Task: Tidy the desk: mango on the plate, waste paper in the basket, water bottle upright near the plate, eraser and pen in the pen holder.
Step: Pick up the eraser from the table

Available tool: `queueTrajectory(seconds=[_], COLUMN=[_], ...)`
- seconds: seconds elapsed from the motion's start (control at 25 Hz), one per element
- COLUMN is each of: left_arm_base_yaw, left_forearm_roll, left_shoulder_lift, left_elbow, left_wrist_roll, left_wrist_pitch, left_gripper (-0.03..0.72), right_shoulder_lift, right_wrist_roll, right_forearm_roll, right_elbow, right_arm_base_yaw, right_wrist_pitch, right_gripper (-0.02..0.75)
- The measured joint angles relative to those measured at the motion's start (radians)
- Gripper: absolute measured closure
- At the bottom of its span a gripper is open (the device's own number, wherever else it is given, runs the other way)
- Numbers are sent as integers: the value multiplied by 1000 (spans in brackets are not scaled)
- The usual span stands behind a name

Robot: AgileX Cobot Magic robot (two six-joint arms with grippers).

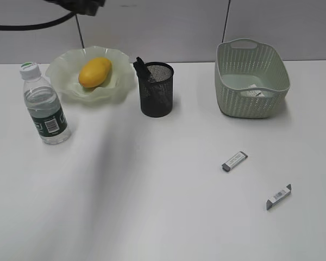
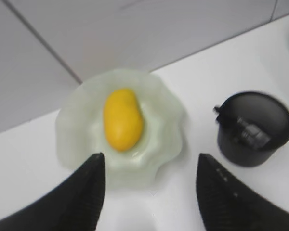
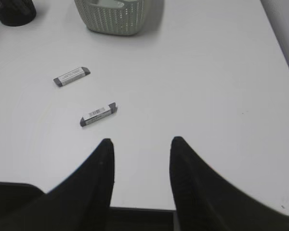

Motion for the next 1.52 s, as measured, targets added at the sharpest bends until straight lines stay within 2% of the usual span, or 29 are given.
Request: queueTrajectory(seconds=[0.08, 0.16, 0.28, 0.36, 0.52, 0.68, 0.92, 1.2, 1.32, 1.52], left_arm_base_yaw=[33, 80, 182, 259, 393, 476, 487, 487, 487, 487], left_forearm_roll=[-29, -102, -253, -318, -356, -363, -407, -435, -439, -477], left_shoulder_lift=[-38, -70, -112, -142, -211, -333, -553, -796, -938, -1149], left_elbow=[0, 0, 0, 0, 5, 80, 272, 511, 617, 777], left_wrist_roll=[49, 122, 247, 309, 351, 357, 358, 358, 358, 358], left_wrist_pitch=[121, 242, 396, 474, 552, 555, 521, 522, 540, 564], left_gripper=[231, 231, 231, 231, 231, 234, 236, 240, 239, 239], right_shoulder_lift=[66, 148, 289, 385, 586, 814, 1129, 1393, 1473, 1569], right_wrist_roll=[5, 5, 5, 12, 61, 81, 87, 82, -90, -423], right_forearm_roll=[21, 49, 64, 69, 79, 83, 78, -27, -41, -12], right_elbow=[-16, -40, -96, -147, -271, -426, -671, -796, -798, -798], right_arm_base_yaw=[0, 0, 0, 0, 19, 67, 161, 374, 443, 458], right_wrist_pitch=[1, 1, -10, -32, -42, -11, 67, 102, 128, 146], right_gripper=[399, 351, 287, 275, 268, 268, 268, 268, 268, 268])
